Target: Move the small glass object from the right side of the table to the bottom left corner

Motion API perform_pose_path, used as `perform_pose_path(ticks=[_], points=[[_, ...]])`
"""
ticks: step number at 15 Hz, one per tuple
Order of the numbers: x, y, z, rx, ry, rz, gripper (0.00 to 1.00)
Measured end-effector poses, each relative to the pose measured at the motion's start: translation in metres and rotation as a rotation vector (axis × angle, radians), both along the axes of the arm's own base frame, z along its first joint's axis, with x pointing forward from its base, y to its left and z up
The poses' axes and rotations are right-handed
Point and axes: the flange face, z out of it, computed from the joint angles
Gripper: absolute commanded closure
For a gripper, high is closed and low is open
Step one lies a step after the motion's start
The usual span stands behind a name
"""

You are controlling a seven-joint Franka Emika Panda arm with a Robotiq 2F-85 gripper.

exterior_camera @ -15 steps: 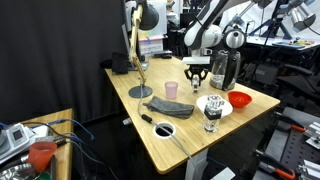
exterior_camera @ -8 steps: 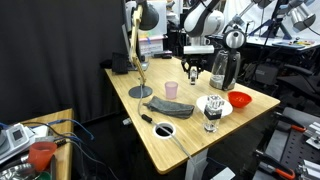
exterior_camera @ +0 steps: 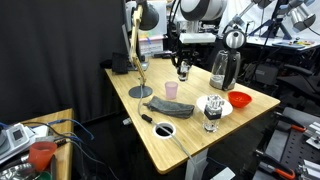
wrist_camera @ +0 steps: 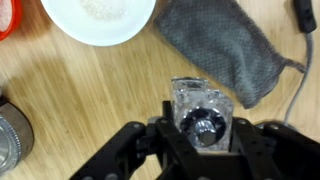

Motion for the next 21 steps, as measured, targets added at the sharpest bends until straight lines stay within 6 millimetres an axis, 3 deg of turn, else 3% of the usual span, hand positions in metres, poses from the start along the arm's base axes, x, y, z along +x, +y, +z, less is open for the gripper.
perform_pose_path(ticks=[3, 7, 8, 14, 15, 18, 21], points=[[-0.023, 0.052, 0.011, -0.014, -0.011, 0.174, 0.82], [-0.064, 0.114, -0.01, -0.06, 0.027, 0.379, 0.82], [-0.073, 0.126, -0.015, -0.062, 0.039, 0.412, 0.57], [-0.074, 0.125, -0.017, -0.063, 0.044, 0.405, 0.57], [-0.074, 0.126, -0.017, -0.063, 0.044, 0.407, 0.82], [-0.075, 0.127, -0.018, -0.062, 0.046, 0.412, 0.82], [-0.086, 0.146, -0.022, -0.059, 0.055, 0.46, 0.82]])
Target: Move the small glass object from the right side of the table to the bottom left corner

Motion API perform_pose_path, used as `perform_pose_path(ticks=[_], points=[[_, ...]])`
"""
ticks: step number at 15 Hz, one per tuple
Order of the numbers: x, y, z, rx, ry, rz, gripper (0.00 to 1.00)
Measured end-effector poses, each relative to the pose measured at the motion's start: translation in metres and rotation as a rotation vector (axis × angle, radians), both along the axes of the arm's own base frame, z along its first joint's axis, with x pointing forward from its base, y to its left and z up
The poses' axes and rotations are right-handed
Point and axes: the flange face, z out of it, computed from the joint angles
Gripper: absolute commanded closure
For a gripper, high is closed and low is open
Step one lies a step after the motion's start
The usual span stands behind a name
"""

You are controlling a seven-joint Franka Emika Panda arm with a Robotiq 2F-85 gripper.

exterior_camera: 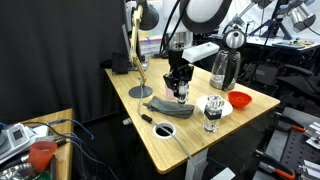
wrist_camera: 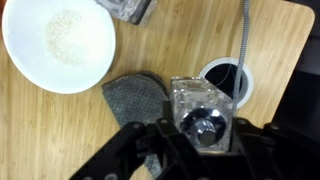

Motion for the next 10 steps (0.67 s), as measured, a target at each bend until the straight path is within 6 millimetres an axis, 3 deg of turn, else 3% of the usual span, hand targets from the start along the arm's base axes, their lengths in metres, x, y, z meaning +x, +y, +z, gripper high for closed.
perform_pose_path(ticks=[5, 10], points=[[-0.032, 0.037, -0.016, 0.013, 0.043, 0.091, 0.82], [-0.047, 0.039, -0.051, 0.054, 0.088, 0.102, 0.82]])
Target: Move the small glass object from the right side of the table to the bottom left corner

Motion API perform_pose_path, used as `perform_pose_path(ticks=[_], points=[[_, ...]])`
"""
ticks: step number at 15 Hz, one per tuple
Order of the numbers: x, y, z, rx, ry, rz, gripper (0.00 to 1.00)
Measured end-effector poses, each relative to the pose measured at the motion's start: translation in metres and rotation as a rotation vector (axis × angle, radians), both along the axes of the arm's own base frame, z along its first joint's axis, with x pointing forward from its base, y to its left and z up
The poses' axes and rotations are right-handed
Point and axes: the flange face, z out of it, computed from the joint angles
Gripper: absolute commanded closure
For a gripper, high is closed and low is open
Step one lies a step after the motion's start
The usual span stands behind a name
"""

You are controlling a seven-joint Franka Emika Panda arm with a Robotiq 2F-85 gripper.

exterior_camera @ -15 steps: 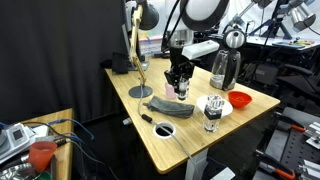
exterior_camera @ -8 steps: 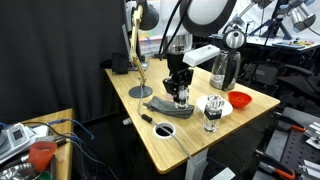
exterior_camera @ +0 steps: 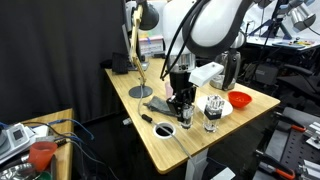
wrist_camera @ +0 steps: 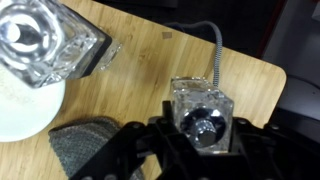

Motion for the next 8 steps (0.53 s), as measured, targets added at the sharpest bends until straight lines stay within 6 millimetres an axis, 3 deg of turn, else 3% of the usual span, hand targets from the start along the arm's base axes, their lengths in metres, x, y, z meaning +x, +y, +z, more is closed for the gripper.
perform_pose_path(ticks=[4, 7, 8], points=[[0.0, -0.002, -0.032, 0.038, 0.013, -0.027, 0.82], [0.006, -0.006, -0.044, 0.047, 0.006, -0.045, 0.82], [0.009, -0.008, -0.046, 0.047, 0.004, -0.052, 0.44]])
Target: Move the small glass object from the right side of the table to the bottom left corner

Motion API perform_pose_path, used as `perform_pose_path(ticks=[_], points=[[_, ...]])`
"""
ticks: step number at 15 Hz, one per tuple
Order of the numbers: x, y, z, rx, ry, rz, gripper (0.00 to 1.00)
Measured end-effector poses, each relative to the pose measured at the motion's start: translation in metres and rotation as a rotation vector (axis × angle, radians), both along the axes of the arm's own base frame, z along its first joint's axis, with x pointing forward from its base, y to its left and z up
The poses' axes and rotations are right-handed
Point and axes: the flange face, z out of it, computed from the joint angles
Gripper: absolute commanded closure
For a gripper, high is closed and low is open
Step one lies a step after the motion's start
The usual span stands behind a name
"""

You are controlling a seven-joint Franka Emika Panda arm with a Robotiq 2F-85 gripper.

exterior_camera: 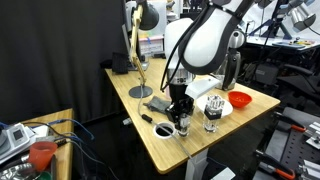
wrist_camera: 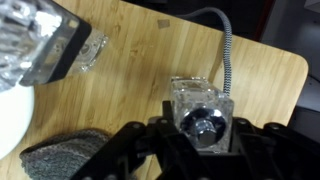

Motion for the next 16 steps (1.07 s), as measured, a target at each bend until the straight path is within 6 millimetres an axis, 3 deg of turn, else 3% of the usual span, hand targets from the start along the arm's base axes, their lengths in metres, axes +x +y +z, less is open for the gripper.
perform_pose_path(ticks=[1, 6, 9, 13, 16], points=[[0.003, -0.003, -0.001, -0.001, -0.001, -0.006, 0.31], [0.008, -0.007, 0.0, -0.001, -0.007, -0.014, 0.01], [0.008, -0.007, 0.002, 0.001, -0.011, -0.011, 0.0], [0.016, -0.01, 0.032, 0.018, -0.052, 0.001, 0.0], [0.012, -0.012, 0.036, 0.017, -0.052, 0.005, 0.0]])
